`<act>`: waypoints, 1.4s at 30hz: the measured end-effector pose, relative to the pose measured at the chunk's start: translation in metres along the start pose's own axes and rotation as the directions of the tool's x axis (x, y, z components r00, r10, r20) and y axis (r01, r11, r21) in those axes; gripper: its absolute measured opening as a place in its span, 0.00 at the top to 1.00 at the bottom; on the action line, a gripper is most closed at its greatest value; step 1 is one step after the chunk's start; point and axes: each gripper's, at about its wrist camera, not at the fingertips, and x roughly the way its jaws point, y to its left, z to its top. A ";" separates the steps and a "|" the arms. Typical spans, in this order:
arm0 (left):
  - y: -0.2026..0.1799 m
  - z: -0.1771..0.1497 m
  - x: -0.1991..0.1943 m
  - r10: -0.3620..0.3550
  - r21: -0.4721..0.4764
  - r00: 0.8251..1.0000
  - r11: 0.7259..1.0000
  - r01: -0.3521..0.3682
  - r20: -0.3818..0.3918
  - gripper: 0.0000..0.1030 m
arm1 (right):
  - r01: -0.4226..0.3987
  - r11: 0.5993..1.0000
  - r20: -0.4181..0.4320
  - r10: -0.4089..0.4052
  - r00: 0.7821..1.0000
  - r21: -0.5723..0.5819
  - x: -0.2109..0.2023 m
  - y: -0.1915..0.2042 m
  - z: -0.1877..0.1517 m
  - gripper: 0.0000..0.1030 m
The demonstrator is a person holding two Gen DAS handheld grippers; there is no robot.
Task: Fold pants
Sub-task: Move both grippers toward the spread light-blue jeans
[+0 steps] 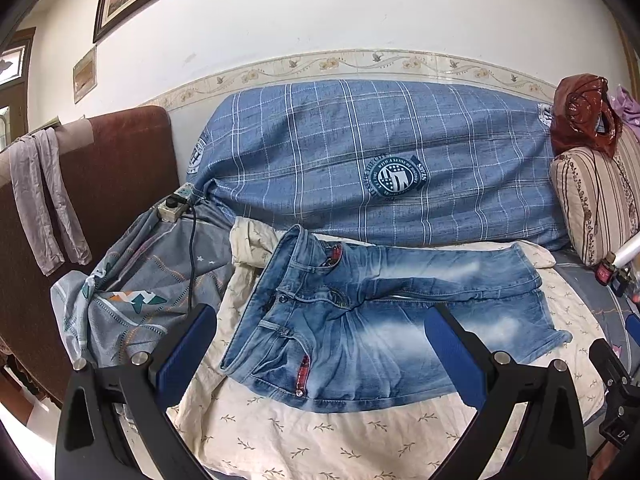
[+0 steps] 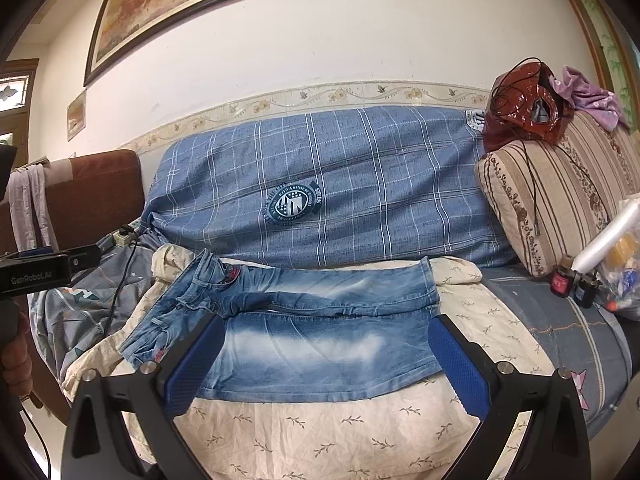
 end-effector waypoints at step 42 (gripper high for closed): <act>0.090 -0.014 0.059 0.160 -0.127 0.985 0.978 -0.166 -0.061 0.00 | -0.055 0.998 -0.143 0.049 0.988 -0.036 0.072 0.045 -0.016 0.00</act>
